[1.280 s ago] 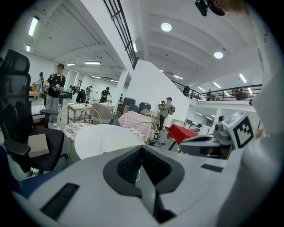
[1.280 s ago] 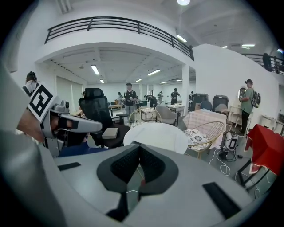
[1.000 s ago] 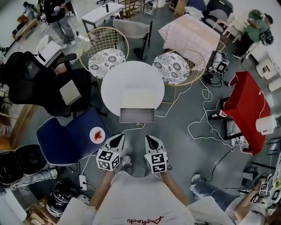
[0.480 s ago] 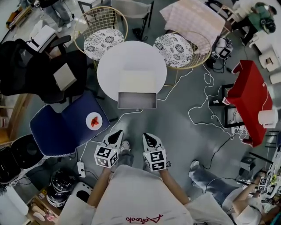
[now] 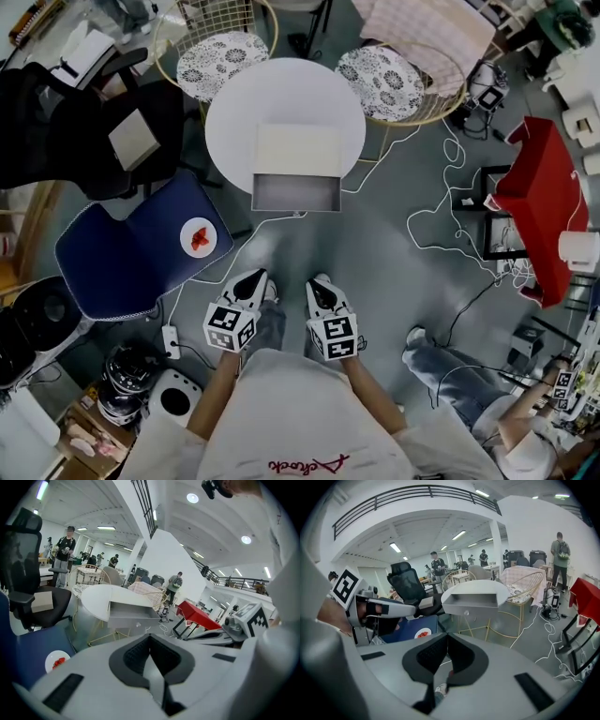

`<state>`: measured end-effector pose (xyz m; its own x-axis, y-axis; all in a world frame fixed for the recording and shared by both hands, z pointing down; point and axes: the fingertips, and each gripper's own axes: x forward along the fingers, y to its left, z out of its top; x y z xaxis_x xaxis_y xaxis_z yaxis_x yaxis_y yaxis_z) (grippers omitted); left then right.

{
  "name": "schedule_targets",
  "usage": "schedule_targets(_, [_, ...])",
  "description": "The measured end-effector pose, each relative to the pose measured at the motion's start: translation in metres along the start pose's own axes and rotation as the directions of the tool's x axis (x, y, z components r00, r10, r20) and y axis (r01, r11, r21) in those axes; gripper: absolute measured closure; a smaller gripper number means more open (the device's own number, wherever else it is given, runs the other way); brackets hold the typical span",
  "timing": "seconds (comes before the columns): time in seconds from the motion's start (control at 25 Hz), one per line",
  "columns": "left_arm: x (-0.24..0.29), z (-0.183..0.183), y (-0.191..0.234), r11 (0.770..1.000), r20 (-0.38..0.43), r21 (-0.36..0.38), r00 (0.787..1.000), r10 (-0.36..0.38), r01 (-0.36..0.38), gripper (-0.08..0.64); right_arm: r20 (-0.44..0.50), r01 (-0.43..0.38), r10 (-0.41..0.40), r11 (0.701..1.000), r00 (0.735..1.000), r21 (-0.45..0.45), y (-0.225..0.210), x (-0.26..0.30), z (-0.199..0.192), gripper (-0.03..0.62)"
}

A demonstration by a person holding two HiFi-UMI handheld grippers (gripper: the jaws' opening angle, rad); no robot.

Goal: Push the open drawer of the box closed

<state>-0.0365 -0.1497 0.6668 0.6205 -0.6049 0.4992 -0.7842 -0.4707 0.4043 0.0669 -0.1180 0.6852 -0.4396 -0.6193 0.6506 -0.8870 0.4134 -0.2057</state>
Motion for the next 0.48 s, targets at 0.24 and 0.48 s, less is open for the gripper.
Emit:
schedule_targets(0.24, [-0.001, -0.007, 0.005, 1.000, -0.008, -0.011, 1.000, 0.005, -0.005, 0.548, -0.039, -0.014, 0.015, 1.000, 0.999, 0.017, -0.002, 0.016, -0.006, 0.574])
schedule_targets(0.48, [-0.005, -0.009, 0.005, 1.000, -0.015, -0.019, 1.000, 0.008, -0.008, 0.548, -0.074, -0.056, 0.058, 0.998, 0.996, 0.031, -0.001, 0.036, -0.007, 0.426])
